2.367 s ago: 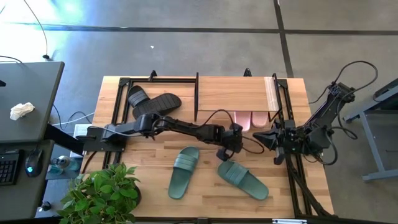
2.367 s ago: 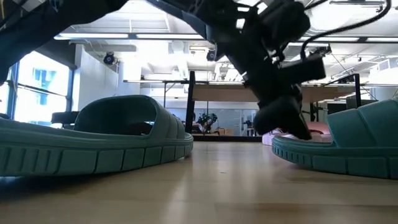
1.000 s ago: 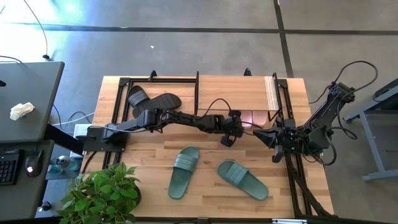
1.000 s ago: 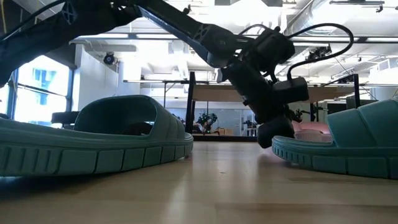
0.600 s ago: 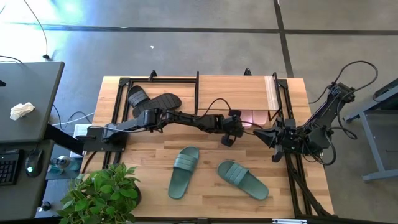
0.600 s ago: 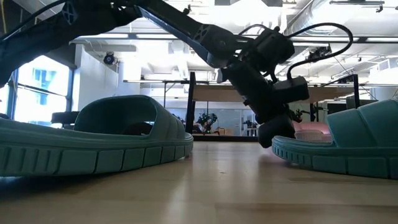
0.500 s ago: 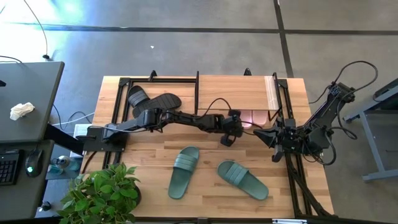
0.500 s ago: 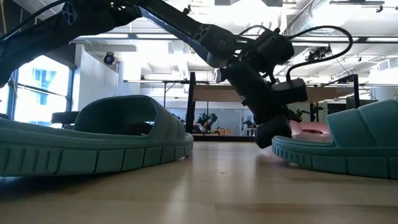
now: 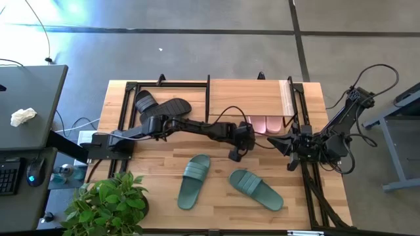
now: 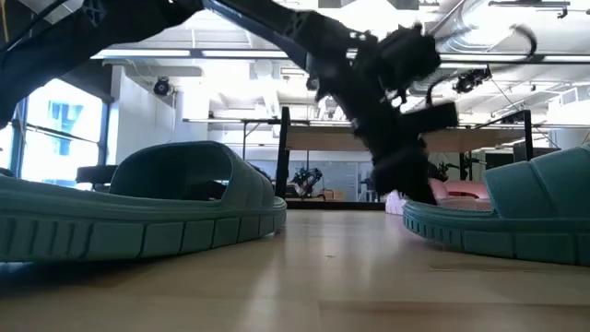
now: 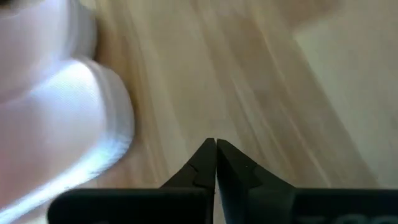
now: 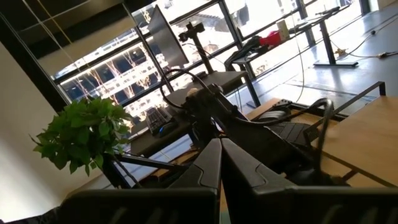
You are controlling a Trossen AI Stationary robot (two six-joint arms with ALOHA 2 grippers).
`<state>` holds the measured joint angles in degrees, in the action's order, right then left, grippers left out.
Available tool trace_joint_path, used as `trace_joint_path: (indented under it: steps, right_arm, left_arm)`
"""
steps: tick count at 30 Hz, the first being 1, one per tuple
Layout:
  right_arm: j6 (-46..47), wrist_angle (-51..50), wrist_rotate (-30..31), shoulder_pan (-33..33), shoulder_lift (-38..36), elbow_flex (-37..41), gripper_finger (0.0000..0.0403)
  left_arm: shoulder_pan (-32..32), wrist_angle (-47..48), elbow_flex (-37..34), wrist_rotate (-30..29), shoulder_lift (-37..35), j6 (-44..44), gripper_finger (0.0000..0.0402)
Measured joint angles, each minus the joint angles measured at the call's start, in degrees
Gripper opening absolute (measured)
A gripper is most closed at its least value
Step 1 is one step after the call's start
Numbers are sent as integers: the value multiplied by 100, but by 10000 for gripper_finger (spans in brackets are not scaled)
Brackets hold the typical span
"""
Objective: Pick and place slides into the shelf
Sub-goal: Put the right green slide under the shelf
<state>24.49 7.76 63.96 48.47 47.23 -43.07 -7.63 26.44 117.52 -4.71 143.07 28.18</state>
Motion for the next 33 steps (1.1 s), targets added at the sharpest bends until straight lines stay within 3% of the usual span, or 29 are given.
trace_joint_path:
  steps: [10,20,33]
  right_arm:
    - [118,-55,-197,7,-1,0,0]
    - [575,-42,-655,31,-16,2,0]
    - [2978,-823,-1742,234,-31,2,0]
  left_arm:
    - [305,911,-8,598,-416,-292,0]
    - [973,1652,-3,517,-1131,125,0]
    - [1504,3237,-8,517,-2295,308,0]
